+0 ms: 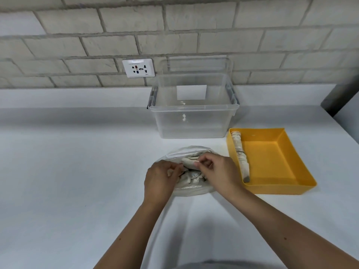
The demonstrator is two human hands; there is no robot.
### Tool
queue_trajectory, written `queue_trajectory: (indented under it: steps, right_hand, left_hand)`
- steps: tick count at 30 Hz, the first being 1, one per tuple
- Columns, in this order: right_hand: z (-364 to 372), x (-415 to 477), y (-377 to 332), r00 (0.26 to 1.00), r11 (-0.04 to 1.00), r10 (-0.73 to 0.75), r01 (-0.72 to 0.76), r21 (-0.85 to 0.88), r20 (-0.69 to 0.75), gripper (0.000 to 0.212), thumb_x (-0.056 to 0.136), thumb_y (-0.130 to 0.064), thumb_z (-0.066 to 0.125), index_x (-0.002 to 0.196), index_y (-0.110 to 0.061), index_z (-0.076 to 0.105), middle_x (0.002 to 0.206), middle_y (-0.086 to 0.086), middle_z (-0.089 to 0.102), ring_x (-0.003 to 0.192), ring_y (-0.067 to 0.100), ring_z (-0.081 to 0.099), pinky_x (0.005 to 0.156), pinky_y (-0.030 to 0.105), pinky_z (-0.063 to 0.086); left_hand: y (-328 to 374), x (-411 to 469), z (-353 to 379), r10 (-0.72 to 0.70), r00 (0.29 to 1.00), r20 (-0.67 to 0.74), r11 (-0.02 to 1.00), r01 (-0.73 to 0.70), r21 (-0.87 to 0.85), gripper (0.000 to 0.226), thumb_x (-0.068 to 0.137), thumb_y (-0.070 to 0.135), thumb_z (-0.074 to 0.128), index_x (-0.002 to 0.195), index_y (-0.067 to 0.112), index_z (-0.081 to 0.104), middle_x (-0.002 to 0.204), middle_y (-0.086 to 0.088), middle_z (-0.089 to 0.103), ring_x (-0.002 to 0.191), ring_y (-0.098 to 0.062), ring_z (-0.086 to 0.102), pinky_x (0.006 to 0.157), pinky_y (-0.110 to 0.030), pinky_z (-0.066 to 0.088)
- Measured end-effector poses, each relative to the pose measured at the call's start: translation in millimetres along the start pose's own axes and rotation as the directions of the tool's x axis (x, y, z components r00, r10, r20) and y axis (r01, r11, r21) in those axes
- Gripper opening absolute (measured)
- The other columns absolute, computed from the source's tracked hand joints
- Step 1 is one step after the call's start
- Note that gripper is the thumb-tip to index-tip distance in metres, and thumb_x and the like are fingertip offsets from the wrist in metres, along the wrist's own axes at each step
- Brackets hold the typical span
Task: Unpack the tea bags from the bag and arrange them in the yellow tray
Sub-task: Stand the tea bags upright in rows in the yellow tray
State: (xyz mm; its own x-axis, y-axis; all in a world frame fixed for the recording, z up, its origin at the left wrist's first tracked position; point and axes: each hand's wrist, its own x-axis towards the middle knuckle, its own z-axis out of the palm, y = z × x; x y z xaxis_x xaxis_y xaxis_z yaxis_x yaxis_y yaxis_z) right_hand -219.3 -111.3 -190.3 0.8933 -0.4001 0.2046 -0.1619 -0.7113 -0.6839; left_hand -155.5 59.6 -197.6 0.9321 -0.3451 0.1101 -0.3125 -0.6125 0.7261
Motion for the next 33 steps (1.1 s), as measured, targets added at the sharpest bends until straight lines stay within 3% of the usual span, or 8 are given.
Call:
queue_trajectory:
  steps: [2, 4, 10, 14, 19, 24, 29, 33]
  right_hand:
    - [-4.7, -3.9, -5.5, 0.999, 0.991, 0.003, 0.002, 0.137, -0.042, 0.009, 0.080, -0.036, 0.075, 0.082, -0.028, 0.073, 0.070, -0.012, 0.069, 0.067, 0.006, 0.064, 0.064, 0.033, 0.054]
    - [-4.8, -9.1, -12.9, 0.999, 0.979, -0.031, 0.035, 0.200, -0.024, 0.010, 0.079, -0.037, 0.075, 0.082, -0.028, 0.073, 0.071, -0.013, 0.070, 0.066, 0.005, 0.064, 0.064, 0.032, 0.053]
    - [8.0, -17.6, -20.4, 0.991, 0.983, -0.107, 0.092, 0.158, 0.086, 0.007, 0.077, -0.034, 0.077, 0.083, -0.031, 0.074, 0.077, -0.014, 0.069, 0.072, 0.003, 0.064, 0.069, 0.032, 0.053]
    - [9.8, -15.6, -24.0, 0.987, 0.980, -0.138, 0.125, 0.154, 0.081, 0.007, 0.076, -0.035, 0.076, 0.082, -0.031, 0.075, 0.078, -0.012, 0.068, 0.072, 0.005, 0.063, 0.068, 0.031, 0.052]
    - [10.2, -10.0, -25.7, 0.978, 0.992, -0.112, 0.100, 0.078, 0.176, 0.023, 0.072, -0.031, 0.081, 0.095, -0.032, 0.075, 0.083, -0.017, 0.065, 0.068, -0.005, 0.055, 0.067, 0.017, 0.045]
    - [7.1, -3.0, -20.2, 0.901, 0.964, -0.154, 0.227, -0.138, 0.405, 0.039, 0.079, -0.011, 0.068, 0.112, -0.031, 0.070, 0.105, -0.009, 0.063, 0.098, 0.012, 0.058, 0.084, 0.026, 0.045]
    - [12.7, -3.0, -15.9, 0.872, 0.909, -0.187, 0.328, -0.256, 0.453, 0.032, 0.084, -0.031, 0.067, 0.116, -0.035, 0.068, 0.111, -0.007, 0.057, 0.108, 0.015, 0.052, 0.089, 0.028, 0.032]
    - [4.6, -2.8, -14.0, 0.904, 0.929, -0.191, 0.292, -0.226, 0.383, 0.019, 0.087, -0.040, 0.065, 0.102, -0.034, 0.075, 0.098, -0.008, 0.057, 0.097, 0.013, 0.056, 0.084, 0.029, 0.040]
  left_hand:
    - [3.4, -1.8, -1.9, -0.046, 0.998, 0.033, 0.999, 0.047, -0.013, 0.063, 0.090, 0.066, 0.037, 0.076, 0.019, 0.075, 0.075, 0.002, 0.073, 0.076, -0.014, 0.065, 0.072, -0.036, 0.051]
    - [9.3, -2.8, -1.3, -0.106, 0.990, 0.090, 0.994, 0.109, -0.022, 0.073, 0.089, 0.074, 0.030, 0.075, 0.018, 0.074, 0.070, -0.001, 0.071, 0.071, -0.014, 0.064, 0.070, -0.034, 0.050]
    - [17.9, -5.6, -8.7, -0.247, 0.967, 0.069, 0.957, 0.254, -0.137, 0.043, 0.094, 0.042, 0.059, 0.067, 0.009, 0.067, 0.053, 0.004, 0.056, 0.059, -0.018, 0.051, 0.060, -0.032, 0.038]
    - [22.1, -7.9, -15.3, -0.324, 0.930, 0.173, 0.899, 0.359, -0.251, 0.049, 0.091, 0.055, 0.058, 0.068, 0.014, 0.071, 0.068, -0.002, 0.069, 0.065, -0.013, 0.057, 0.067, -0.030, 0.042]
    - [13.7, -9.5, -18.1, -0.321, 0.934, 0.157, 0.892, 0.354, -0.281, 0.038, 0.096, 0.034, 0.057, 0.077, 0.003, 0.071, 0.082, -0.018, 0.071, 0.064, -0.016, 0.050, 0.062, -0.031, 0.037]
    - [-3.6, -8.3, -32.0, -0.275, 0.959, 0.066, 0.889, 0.280, -0.363, 0.024, 0.089, 0.035, 0.068, 0.080, 0.014, 0.075, 0.078, -0.016, 0.071, 0.064, -0.012, 0.052, 0.064, -0.030, 0.040]
    - [-7.0, -12.5, -35.5, -0.333, 0.943, 0.023, 0.751, 0.280, -0.598, 0.019, 0.093, 0.024, 0.068, 0.083, 0.010, 0.075, 0.067, -0.003, 0.065, 0.064, -0.012, 0.059, 0.079, -0.034, 0.052]
    - [1.6, -16.9, -35.8, -0.334, 0.928, 0.164, 0.490, 0.319, -0.811, 0.028, 0.100, 0.026, 0.056, 0.103, 0.006, 0.075, 0.094, -0.010, 0.076, 0.085, -0.019, 0.071, 0.086, -0.036, 0.058]
